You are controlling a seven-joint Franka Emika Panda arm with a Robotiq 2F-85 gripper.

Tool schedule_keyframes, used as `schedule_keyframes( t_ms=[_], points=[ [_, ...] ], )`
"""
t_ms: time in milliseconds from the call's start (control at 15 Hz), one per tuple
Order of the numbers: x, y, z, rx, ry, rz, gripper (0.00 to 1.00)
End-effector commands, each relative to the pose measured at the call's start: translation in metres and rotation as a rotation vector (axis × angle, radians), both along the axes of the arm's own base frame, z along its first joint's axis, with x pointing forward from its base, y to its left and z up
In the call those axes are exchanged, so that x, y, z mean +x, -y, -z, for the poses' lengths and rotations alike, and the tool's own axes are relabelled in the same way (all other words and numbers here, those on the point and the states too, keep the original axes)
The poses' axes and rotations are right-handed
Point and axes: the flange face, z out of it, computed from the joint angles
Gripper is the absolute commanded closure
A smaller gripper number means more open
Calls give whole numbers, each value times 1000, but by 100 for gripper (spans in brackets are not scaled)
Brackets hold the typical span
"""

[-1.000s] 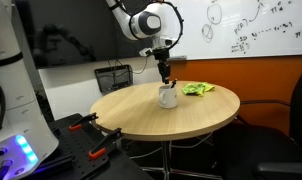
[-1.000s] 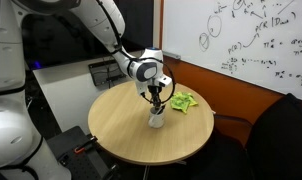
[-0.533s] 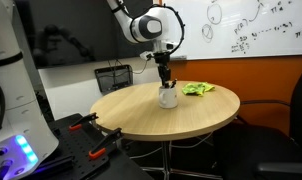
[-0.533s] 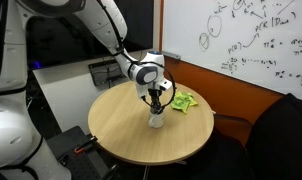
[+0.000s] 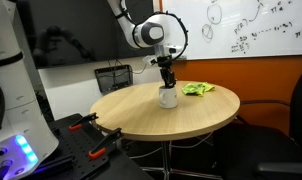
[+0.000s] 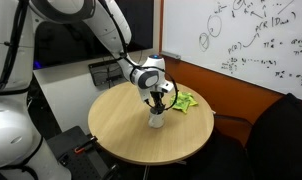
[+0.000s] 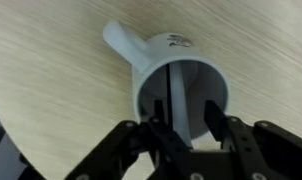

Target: Remove the marker from the mug cup

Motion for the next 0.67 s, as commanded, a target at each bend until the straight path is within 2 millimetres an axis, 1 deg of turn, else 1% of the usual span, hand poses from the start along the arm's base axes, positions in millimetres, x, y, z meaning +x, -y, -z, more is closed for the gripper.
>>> schedule_keyframes(
  t_ms=[0,67,133,267,333,400,533,600],
  points=[
    [8,-2,2,-44,13,-28,67],
    [8,-2,4,-62,14,-38,80],
    [9,-1,5,-82,15,-47,80],
    [9,2,6,-104,16,-62,95],
    [9,2,7,-107,18,-61,99],
    [9,1,8,-102,16,-61,94],
    [5,-5,-2,-86,31,-78,94],
    [3,-7,-11,-85,33,-77,94]
  ],
)
